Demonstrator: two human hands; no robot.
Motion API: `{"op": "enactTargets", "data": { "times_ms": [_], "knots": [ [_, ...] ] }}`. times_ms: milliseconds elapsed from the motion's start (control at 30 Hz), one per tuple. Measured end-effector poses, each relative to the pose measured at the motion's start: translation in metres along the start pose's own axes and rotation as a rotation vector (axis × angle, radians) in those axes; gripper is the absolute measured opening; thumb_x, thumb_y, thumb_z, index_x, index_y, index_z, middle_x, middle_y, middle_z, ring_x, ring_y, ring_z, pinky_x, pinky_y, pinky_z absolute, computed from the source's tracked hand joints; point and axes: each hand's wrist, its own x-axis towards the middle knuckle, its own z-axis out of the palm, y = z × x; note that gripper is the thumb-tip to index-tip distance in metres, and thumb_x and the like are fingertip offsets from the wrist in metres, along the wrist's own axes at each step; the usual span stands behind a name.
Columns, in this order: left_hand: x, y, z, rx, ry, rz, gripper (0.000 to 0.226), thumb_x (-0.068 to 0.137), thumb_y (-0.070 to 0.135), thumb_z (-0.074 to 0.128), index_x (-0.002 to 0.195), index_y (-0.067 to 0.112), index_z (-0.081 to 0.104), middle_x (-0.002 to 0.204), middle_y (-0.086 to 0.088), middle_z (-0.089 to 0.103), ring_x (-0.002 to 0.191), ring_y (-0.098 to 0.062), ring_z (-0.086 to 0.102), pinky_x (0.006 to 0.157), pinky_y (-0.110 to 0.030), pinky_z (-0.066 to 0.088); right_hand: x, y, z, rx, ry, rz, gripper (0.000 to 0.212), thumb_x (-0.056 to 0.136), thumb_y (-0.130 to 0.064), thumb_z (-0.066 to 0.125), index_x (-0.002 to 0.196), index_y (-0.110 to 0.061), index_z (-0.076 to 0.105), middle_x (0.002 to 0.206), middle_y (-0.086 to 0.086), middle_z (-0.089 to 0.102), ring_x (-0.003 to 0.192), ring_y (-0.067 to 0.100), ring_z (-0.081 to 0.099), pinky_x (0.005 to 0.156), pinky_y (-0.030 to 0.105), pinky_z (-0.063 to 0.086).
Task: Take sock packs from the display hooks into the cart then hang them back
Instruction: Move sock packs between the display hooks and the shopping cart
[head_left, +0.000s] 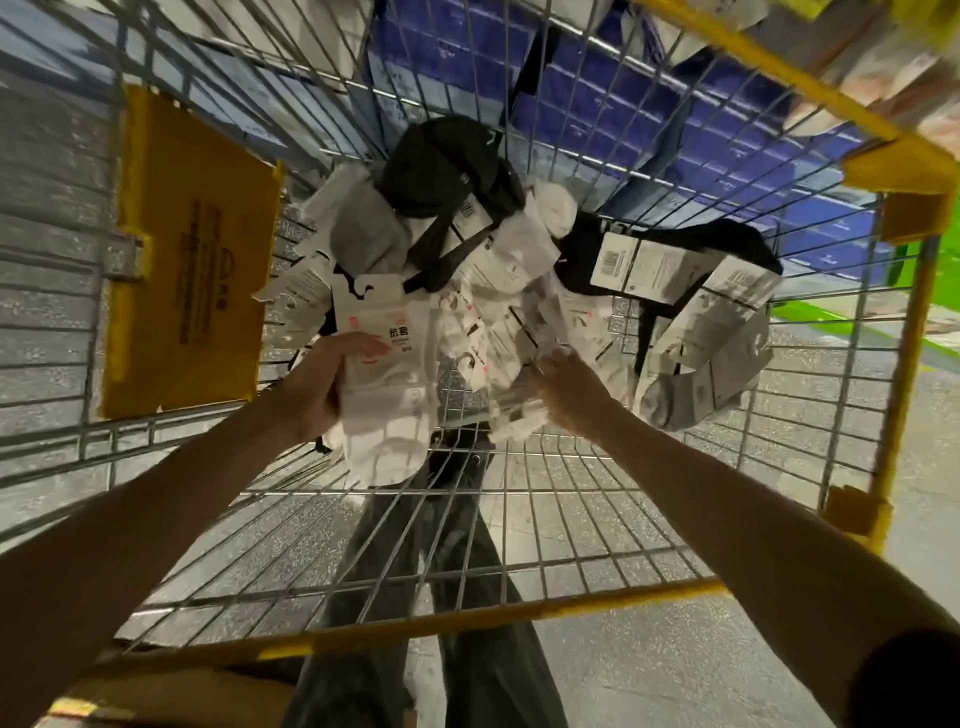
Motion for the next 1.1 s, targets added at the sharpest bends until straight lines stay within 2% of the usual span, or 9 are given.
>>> {"op": "enactTargets", "data": {
  "times_ms": [67,167,267,367,567,733,900,1033,1100],
  "knots": [
    [-0.005,0.004,0.0,-0.021,-0.004,0.002,0.03,0.067,0.012,0.065,0.096,0.02,0.063,0.082,-0.002,0.072,0.078,-0.023,0.065,0.079,-0.037,0.051,-0.004,0.0,-0.014,0.189,0.004,0.019,0.051,0.075,-0.032,0.081,0.118,-0.011,0.064,0.115,0.015,0.061,0.112,0.031,0.056,0.099,0.042,0.046],
    [-0.012,0.011,-0.002,-0.023,-0.001,0.002,0.041,0.063,0.012,0.071,0.103,0.018,0.062,0.093,-0.007,0.07,0.087,-0.028,0.066,0.085,-0.042,0.052,-0.012,-0.012,-0.048,0.835,0.167,0.289,0.044,0.083,-0.046,0.072,0.08,-0.003,0.064,0.071,0.014,0.064,0.064,0.027,0.064,0.065,0.043,0.055],
    [-0.025,0.02,0.0,-0.029,0.007,0.007,0.042,0.063,0.015,0.072,0.103,0.019,0.064,0.097,-0.008,0.071,0.096,-0.03,0.064,0.098,-0.05,0.049,-0.025,-0.025,-0.1,1.22,0.357,0.441,0.027,0.087,-0.039,0.07,0.095,-0.012,0.069,0.076,-0.003,0.07,0.061,0.01,0.069,0.06,0.038,0.059],
    [-0.037,0.029,0.008,-0.013,0.047,0.032,0.037,0.069,0.018,0.073,0.105,0.018,0.066,0.101,-0.008,0.072,0.099,-0.031,0.065,0.1,-0.051,0.049,-0.039,-0.04,-0.149,1.175,0.531,0.503,0.028,0.091,-0.035,0.065,0.108,-0.014,0.063,0.091,-0.003,0.069,0.069,0.0,0.066,0.062,0.024,0.057],
    [-0.081,0.068,0.062,0.091,0.154,0.211,0.01,0.083,0.022,0.069,0.075,0.016,0.069,0.064,0.0,0.067,0.058,-0.021,0.06,0.058,-0.025,0.048,-0.055,-0.081,-0.227,0.888,0.642,0.169,0.05,0.1,-0.044,0.044,0.139,-0.014,0.04,0.104,0.01,0.067,0.068,0.01,0.065,0.053,0.018,0.053],
    [-0.136,0.12,0.08,0.133,0.21,0.296,0.026,0.102,0.029,0.049,0.084,0.015,0.061,0.089,-0.019,0.062,0.084,-0.029,0.059,0.076,-0.039,0.047,-0.098,-0.097,-0.31,1.068,0.413,0.012,0.058,0.097,-0.054,0.035,0.148,-0.026,0.035,0.13,0.004,0.039,0.115,0.02,0.052,0.099,0.032,0.045],
    [-0.184,0.179,0.08,0.153,0.044,0.344,0.073,0.064,0.06,0.075,0.113,0.007,0.067,0.105,-0.023,0.061,0.099,-0.04,0.057,0.092,-0.058,0.046,-0.128,-0.073,-0.383,1.408,0.456,0.044,0.017,0.094,-0.015,0.062,0.11,-0.012,0.065,0.076,-0.011,0.07,0.067,0.006,0.063,0.072,0.029,0.055],
    [-0.27,0.225,0.123,0.139,-0.147,0.444,0.023,0.095,0.028,0.058,0.091,0.015,0.076,0.086,-0.005,0.075,0.075,-0.02,0.071,0.069,-0.027,0.059,-0.156,-0.065,-0.434,1.324,0.551,0.061,0.021,0.088,-0.031,0.07,0.071,-0.022,0.063,0.055,-0.015,0.057,0.052,0.001,0.052,0.058,0.018,0.042],
    [-0.289,0.242,0.135,0.125,-0.237,0.44,0.046,0.104,0.026,0.036,0.088,0.018,0.078,0.087,-0.004,0.077,0.075,-0.016,0.073,0.063,-0.026,0.059,-0.171,-0.068,-0.457,1.371,0.548,0.073,0.034,0.09,-0.038,0.066,0.059,-0.025,0.064,0.05,-0.013,0.05,0.05,0.004,0.046,0.056,0.021,0.037]
  ]
}}
